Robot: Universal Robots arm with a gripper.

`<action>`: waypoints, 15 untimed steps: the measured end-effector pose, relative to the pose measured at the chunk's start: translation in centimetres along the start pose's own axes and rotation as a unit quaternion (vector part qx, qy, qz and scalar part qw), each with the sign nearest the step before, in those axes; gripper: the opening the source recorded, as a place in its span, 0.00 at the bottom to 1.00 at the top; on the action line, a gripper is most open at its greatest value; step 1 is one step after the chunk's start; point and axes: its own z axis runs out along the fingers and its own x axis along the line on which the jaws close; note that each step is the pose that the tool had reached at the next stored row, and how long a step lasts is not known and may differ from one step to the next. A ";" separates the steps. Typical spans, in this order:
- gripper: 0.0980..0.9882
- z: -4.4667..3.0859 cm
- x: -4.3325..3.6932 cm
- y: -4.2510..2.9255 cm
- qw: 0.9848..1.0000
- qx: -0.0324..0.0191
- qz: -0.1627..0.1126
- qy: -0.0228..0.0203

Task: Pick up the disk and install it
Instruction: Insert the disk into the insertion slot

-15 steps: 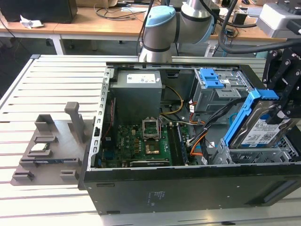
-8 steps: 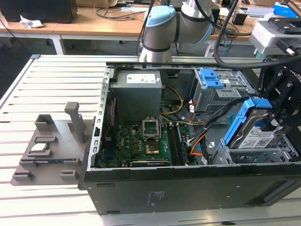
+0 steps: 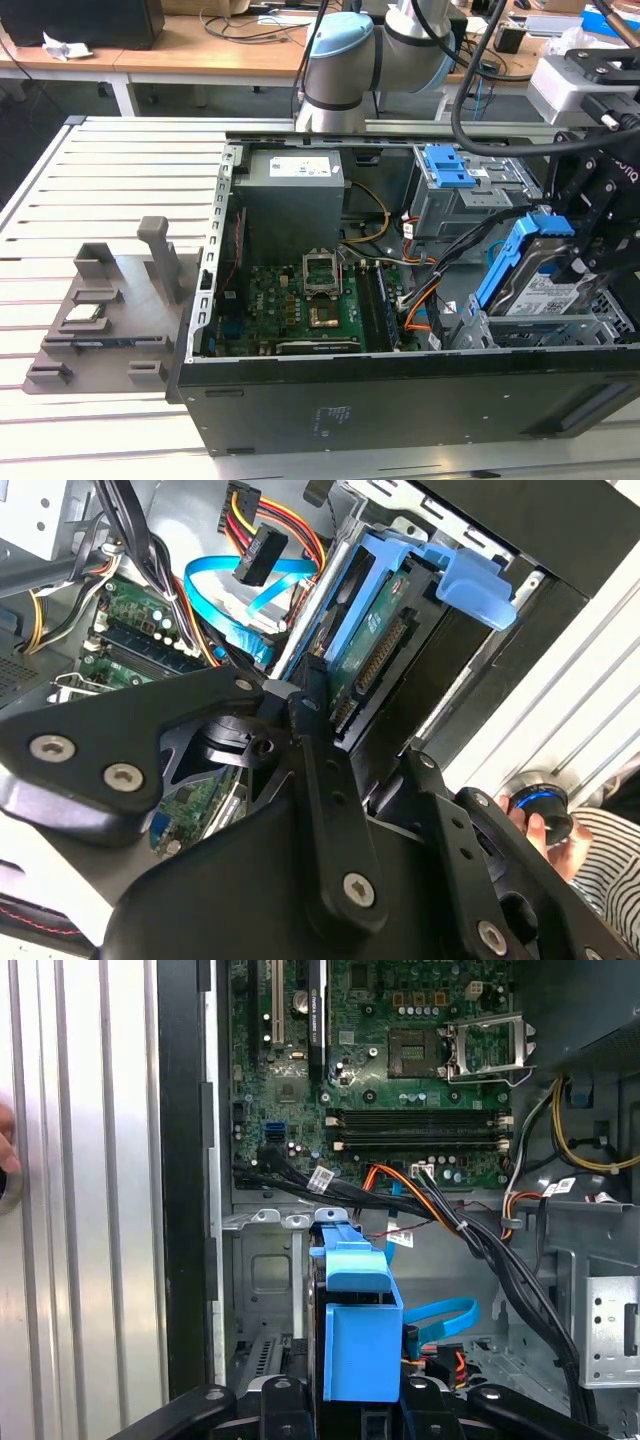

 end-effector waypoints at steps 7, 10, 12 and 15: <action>0.37 0.04 0.00 0.00 1.000 0.000 0.000 0.000; 0.36 0.05 0.00 0.00 1.000 0.000 0.000 0.000; 0.21 0.06 0.00 0.00 1.000 0.000 0.000 0.000; 0.01 0.08 0.00 0.00 1.000 0.000 0.000 0.000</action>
